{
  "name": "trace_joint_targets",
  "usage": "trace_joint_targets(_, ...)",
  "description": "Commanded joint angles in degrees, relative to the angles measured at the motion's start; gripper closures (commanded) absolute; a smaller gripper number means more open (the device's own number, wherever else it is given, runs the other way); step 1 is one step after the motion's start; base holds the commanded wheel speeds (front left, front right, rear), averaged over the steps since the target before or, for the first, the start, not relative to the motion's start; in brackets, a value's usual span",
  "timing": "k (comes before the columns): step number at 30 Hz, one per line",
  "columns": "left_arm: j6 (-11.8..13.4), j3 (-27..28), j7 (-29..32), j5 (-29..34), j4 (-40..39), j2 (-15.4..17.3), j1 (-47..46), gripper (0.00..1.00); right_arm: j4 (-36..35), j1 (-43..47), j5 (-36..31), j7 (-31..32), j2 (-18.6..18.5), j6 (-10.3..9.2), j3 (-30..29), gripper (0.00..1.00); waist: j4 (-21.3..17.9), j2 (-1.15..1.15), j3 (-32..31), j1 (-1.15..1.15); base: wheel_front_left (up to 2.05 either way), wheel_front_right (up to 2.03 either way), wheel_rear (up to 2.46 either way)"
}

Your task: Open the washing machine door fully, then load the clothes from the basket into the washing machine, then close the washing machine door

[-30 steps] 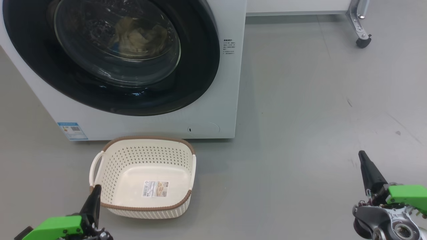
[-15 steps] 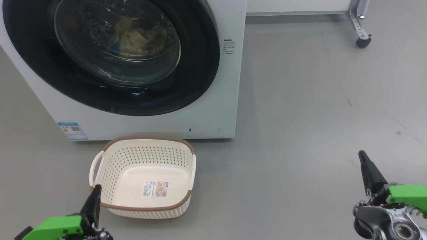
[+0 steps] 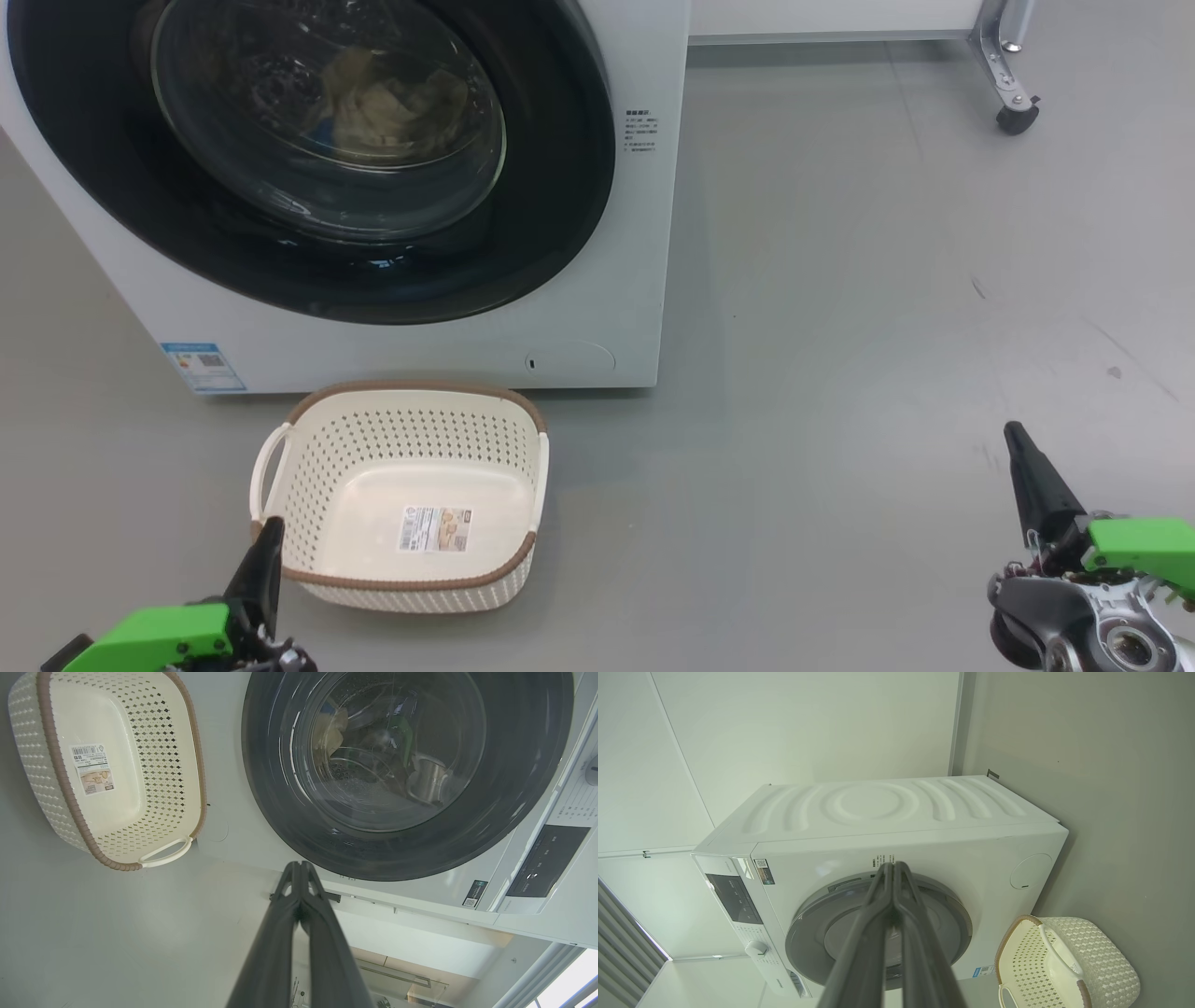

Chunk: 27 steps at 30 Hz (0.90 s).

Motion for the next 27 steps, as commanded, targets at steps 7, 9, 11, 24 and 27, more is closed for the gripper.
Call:
trace_joint_targets(7,-0.41,2.3,0.34,0.41,-1.56,0.48,-2.88,1.0,-1.81,-3.11,-0.58,0.45,-0.5,-0.16,0.85,1.0,0.0,0.0,0.0,0.0,0.0,0.0,0.0)
trace_joint_targets(9,-0.41,2.31,0.34,0.42,-1.56,0.47,-2.88,1.0,-1.81,-3.11,-0.59,0.47,-0.49,-0.16,0.83,1.0,0.0,0.0,0.0,0.0,0.0,0.0,0.0)
trace_joint_targets(11,-0.41,2.33,0.35,0.43,-1.56,0.46,-2.88,1.0,-1.81,-3.11,-0.61,0.48,-0.47,-0.16,0.82,1.0,0.0,0.0,0.0,0.0,0.0,0.0,0.0)
trace_joint_targets(24,-0.41,2.39,0.41,0.49,-1.56,0.41,-2.89,1.0,-1.8,-3.12,-0.69,0.56,-0.41,-0.16,0.72,1.0,0.0,0.0,0.0,0.0,0.0,0.0,0.0)
trace_joint_targets(27,-0.41,2.41,0.42,0.5,-1.56,0.4,-2.89,1.0,-1.8,-3.12,-0.71,0.58,-0.39,-0.16,0.7,1.0,0.0,0.0,0.0,0.0,0.0,0.0,0.0)
